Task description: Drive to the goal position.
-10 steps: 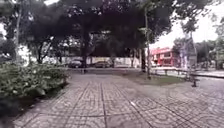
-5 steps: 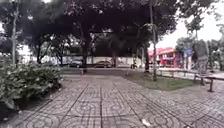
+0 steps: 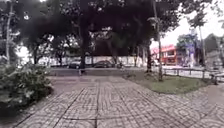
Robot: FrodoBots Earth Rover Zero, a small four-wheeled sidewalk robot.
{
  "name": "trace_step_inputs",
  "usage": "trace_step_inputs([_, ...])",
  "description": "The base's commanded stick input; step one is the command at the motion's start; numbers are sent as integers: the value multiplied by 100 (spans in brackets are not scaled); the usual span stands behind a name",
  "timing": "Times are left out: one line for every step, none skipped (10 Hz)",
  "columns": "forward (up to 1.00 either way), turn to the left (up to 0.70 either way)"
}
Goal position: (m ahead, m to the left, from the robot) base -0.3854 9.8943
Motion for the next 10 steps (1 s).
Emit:
trace_step_inputs([100,27])
trace_step_inputs([100,27])
trace_step_inputs([100,27])
trace_step_inputs([100,27])
trace_step_inputs([100,27])
trace_step_inputs([100,27])
trace_step_inputs([100,24])
trace_step_inputs([100,4])
trace_step_inputs([100,0])
trace_step_inputs([100,27])
